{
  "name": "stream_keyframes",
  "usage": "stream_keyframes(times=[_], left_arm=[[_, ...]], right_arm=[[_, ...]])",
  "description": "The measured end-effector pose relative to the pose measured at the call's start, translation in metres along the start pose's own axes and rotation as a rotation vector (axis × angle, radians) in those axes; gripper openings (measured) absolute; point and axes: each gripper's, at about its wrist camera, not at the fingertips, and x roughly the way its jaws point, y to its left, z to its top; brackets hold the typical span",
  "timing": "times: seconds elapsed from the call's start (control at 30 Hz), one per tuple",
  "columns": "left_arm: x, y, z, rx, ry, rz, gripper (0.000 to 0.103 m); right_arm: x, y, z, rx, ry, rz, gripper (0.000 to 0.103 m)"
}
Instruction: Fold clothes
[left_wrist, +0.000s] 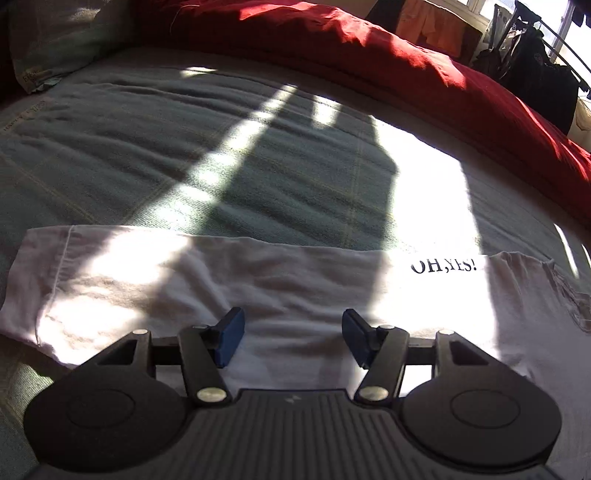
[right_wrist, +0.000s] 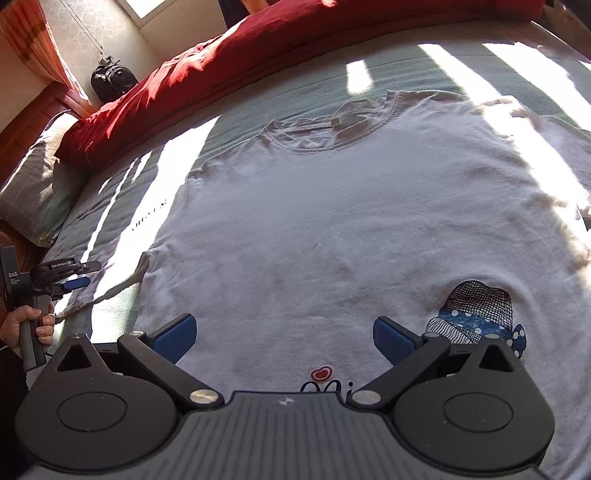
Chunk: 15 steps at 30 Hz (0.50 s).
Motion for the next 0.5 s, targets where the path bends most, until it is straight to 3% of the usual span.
stream_keyframes(times=[0.1,0.17,0.23,0.3,0.5], left_arm=[[-0.012,0.035,-0.003,-0.053,-0.031,0.065,0.060],[-0.017,0.057,-0.001,-0.085,-0.035,0.150,0.060],[-0.023,0.073,0.003,-0.129,-0.042,0.145,0.053],[-0.028,0.083,0.007,-0.162,-0.051,0.124,0.054],[-0.021,0.060,0.002,-0.057,-0.047,0.094,0.059]], right_arm=[[0.000,0.004,-0.001,-0.032,0.003,-0.020,0.103],[0.001,0.001,-0.001,-0.023,0.009,-0.030,0.103],[0.003,-0.003,-0.001,0.002,0.014,-0.028,0.103],[0.004,-0.002,-0.002,0.007,0.018,-0.022,0.103],[0.007,0.010,-0.001,-0.029,0.022,-0.023,0.103]])
